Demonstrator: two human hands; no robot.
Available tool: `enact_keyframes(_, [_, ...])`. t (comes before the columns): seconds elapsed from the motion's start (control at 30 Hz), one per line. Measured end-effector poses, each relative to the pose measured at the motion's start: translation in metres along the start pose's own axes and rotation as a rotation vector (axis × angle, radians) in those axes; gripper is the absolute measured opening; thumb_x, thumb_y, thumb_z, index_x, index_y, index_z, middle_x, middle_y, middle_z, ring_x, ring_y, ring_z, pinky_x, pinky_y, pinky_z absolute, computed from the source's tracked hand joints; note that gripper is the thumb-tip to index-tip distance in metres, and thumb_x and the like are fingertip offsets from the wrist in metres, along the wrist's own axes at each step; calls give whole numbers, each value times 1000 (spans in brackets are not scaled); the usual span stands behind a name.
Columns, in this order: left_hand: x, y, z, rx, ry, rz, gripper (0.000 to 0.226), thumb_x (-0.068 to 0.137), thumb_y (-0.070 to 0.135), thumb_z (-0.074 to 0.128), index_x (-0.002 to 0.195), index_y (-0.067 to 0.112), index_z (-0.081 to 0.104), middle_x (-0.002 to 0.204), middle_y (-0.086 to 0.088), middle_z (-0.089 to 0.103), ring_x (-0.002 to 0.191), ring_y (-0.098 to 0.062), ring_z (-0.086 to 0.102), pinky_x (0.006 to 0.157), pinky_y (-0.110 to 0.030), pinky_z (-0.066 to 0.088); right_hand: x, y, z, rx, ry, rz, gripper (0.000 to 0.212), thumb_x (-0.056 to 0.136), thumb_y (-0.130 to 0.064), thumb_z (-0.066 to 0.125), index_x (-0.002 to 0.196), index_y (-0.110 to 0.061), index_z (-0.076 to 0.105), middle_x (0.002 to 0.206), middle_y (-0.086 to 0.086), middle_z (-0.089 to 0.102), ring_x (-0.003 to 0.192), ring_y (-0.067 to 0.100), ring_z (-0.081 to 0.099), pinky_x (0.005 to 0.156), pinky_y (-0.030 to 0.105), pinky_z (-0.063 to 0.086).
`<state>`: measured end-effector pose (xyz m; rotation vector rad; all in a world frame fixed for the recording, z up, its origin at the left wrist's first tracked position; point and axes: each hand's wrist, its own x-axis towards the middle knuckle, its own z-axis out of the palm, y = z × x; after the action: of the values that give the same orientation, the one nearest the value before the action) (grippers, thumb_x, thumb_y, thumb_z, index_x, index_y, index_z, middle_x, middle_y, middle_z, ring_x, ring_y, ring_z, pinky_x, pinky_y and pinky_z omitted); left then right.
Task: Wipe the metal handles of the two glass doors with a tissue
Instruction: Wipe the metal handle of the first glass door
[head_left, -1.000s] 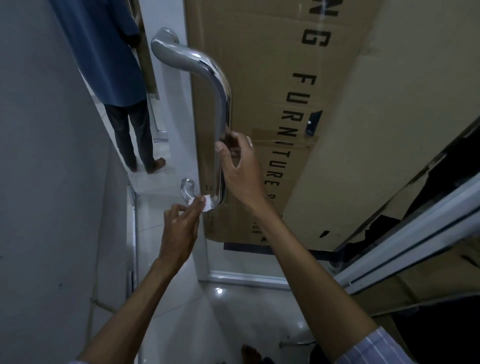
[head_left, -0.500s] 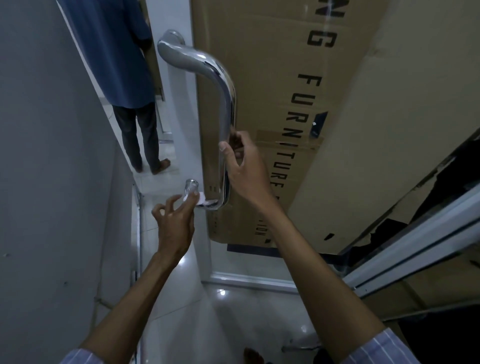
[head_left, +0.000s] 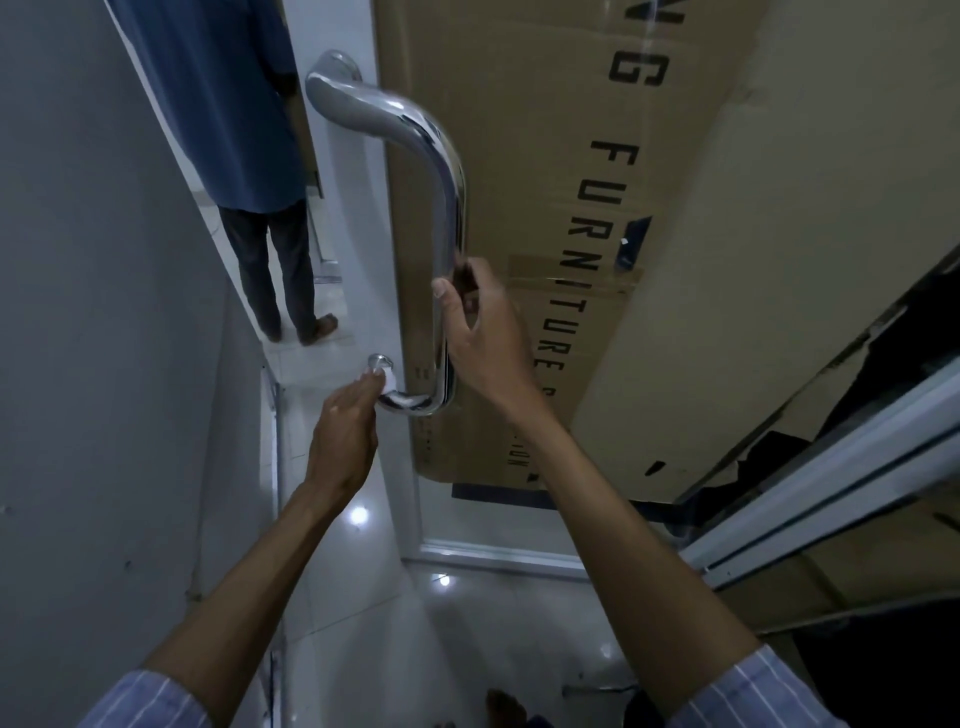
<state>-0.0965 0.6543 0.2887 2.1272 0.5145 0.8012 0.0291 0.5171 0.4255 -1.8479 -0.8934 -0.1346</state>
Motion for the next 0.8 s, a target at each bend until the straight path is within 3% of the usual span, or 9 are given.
enact_keyframes(0.07, [-2, 6, 0, -62, -19, 1, 37, 114, 42, 40, 122, 25, 71, 119, -1, 74, 115, -11, 66, 106, -34, 52, 0, 0, 0, -5, -4, -4, 26, 105, -53, 43, 111, -30, 52, 88, -7, 58, 82, 20, 60, 63, 32, 48])
enact_keyframes(0.13, [-6, -4, 2, 134, -55, 96, 34, 115, 28, 39, 142, 27, 60, 148, 1, 60, 139, -7, 53, 119, -29, 39, 0, 1, 0, -13, -2, -4, 25, 105, -54, 42, 113, -31, 51, 90, -8, 58, 83, 19, 61, 63, 34, 51])
enact_keyframes(0.2, [-7, -14, 2, 237, -84, 56, 41, 114, 28, 38, 152, 21, 52, 158, -2, 51, 149, -19, 45, 123, -36, 34, 0, 2, 0, -18, 4, -6, 27, 105, -54, 42, 115, -31, 52, 91, -7, 59, 84, 19, 61, 63, 34, 52])
enact_keyframes(0.3, [4, 5, 1, 94, -5, -60, 48, 106, 61, 45, 134, 30, 69, 131, 9, 72, 127, -9, 63, 109, -37, 46, 0, 3, 2, -10, 3, -1, 29, 105, -55, 42, 118, -30, 53, 92, -6, 60, 84, 19, 61, 62, 31, 48])
enact_keyframes(0.37, [13, 13, 0, 31, -14, -136, 47, 106, 62, 43, 106, 29, 76, 92, 7, 77, 90, -5, 71, 86, -34, 54, 1, 1, 1, -1, 1, 6, 30, 106, -54, 43, 120, -30, 53, 94, -5, 61, 84, 18, 62, 63, 31, 49])
enact_keyframes(0.43, [17, 12, -2, 10, -45, -194, 47, 110, 56, 38, 93, 26, 71, 68, 3, 67, 66, -1, 64, 69, -31, 49, 1, 0, 0, 7, 1, 7, 30, 106, -52, 45, 121, -28, 55, 94, -5, 61, 84, 17, 62, 63, 31, 50])
enact_keyframes(0.53, [14, 10, 3, 77, -88, -200, 40, 112, 52, 34, 98, 31, 65, 67, 7, 57, 57, -1, 54, 65, -24, 45, -1, 0, -1, 6, 6, 4, 27, 107, -48, 46, 117, -25, 56, 92, -4, 60, 81, 15, 61, 62, 30, 50])
enact_keyframes(0.63, [13, 13, -2, 103, -92, -204, 30, 112, 50, 34, 107, 40, 61, 80, 13, 58, 66, 3, 54, 64, -4, 40, -2, -1, -1, -2, 7, 0, 28, 106, -50, 45, 115, -25, 56, 91, -4, 60, 80, 17, 61, 62, 34, 55])
enact_keyframes(0.8, [34, 10, -9, 308, -142, -127, 20, 116, 32, 33, 106, 34, 50, 70, 6, 55, 61, -3, 54, 60, -19, 43, -2, -2, -2, -18, 10, -1, 27, 107, -49, 45, 115, -25, 56, 92, -5, 59, 82, 16, 60, 61, 27, 47])
